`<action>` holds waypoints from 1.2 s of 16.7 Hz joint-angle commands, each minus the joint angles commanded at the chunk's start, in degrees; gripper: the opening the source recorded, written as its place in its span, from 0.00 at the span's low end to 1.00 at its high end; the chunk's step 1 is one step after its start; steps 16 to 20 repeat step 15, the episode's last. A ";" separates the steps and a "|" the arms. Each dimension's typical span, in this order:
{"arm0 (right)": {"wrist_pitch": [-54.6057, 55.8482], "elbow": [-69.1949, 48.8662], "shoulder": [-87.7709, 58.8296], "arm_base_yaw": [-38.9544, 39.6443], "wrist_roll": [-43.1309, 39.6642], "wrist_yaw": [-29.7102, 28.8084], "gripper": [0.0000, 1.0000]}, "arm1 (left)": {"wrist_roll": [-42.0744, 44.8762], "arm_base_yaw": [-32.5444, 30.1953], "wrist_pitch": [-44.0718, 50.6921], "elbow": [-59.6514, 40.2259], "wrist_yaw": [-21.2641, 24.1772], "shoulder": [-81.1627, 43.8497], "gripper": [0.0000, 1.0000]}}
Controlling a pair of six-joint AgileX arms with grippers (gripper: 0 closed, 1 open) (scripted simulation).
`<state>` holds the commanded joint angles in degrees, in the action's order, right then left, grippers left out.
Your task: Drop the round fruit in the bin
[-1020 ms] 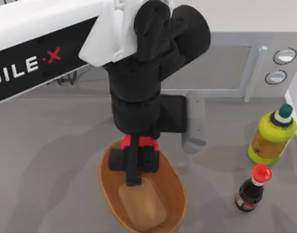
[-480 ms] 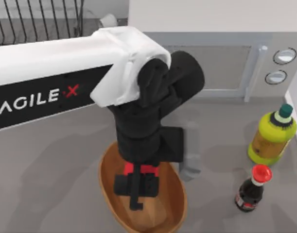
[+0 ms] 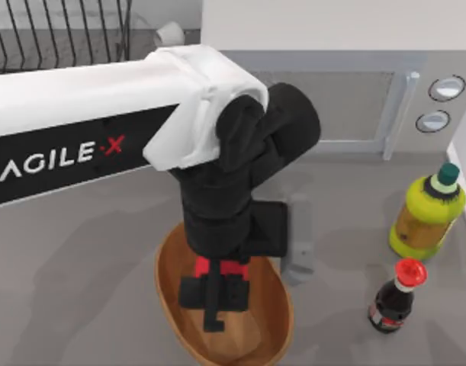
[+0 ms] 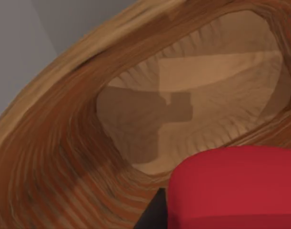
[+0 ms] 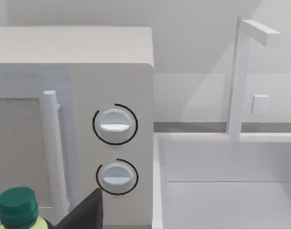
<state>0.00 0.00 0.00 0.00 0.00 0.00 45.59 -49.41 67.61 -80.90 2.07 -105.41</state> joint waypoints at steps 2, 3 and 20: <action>0.00 0.00 0.00 0.00 0.00 0.00 1.00 | 0.00 0.00 0.00 0.00 0.00 0.00 0.45; 0.00 0.00 0.00 0.00 0.00 0.00 1.00 | 0.00 0.00 0.00 0.00 0.00 0.00 0.53; 0.00 0.00 0.00 0.00 0.00 0.00 1.00 | 0.00 0.00 0.00 0.00 0.00 0.00 1.00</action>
